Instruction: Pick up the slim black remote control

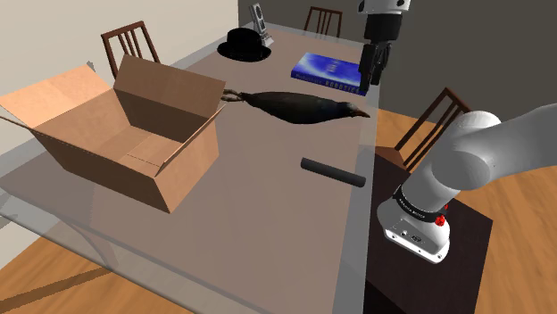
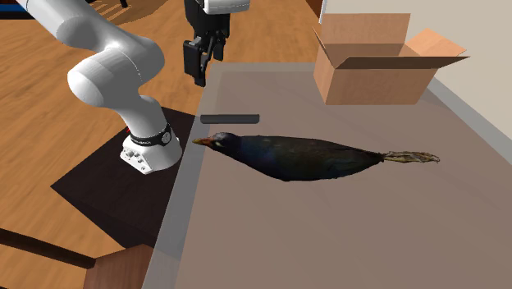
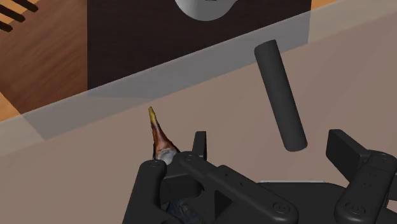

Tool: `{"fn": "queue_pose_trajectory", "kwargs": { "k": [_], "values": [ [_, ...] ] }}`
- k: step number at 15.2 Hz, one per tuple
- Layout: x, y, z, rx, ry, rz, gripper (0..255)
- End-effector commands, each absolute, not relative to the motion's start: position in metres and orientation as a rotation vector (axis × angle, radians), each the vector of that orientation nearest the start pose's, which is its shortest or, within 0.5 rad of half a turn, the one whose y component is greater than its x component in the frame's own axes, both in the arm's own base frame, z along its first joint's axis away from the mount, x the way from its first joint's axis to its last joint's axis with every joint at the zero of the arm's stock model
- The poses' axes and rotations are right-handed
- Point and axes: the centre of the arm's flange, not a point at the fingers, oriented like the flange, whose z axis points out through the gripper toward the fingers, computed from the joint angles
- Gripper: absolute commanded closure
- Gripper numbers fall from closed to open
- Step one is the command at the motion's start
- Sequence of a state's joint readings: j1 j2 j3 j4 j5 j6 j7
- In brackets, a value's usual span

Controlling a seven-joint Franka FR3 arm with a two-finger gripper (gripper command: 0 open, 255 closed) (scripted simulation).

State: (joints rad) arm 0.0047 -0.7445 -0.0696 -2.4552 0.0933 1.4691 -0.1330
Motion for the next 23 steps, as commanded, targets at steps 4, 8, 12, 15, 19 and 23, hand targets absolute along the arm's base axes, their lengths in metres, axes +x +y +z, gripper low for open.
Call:
{"fn": "queue_pose_trajectory", "kwargs": {
  "k": [4, 8, 12, 15, 19, 23],
  "values": [
    [0.293, 0.017, 0.494, -2.984, -0.217, 0.345, 0],
    [0.285, 0.053, 0.451, -3.015, -0.329, 0.349, 0],
    [0.273, 0.088, 0.407, -3.043, -0.444, 0.353, 0],
    [0.264, 0.112, 0.374, -3.061, -0.532, 0.355, 0],
    [0.255, 0.131, 0.340, -3.074, -0.605, 0.357, 0],
    [0.255, 0.131, 0.319, -3.074, -0.605, 0.357, 0]
  ]
}}
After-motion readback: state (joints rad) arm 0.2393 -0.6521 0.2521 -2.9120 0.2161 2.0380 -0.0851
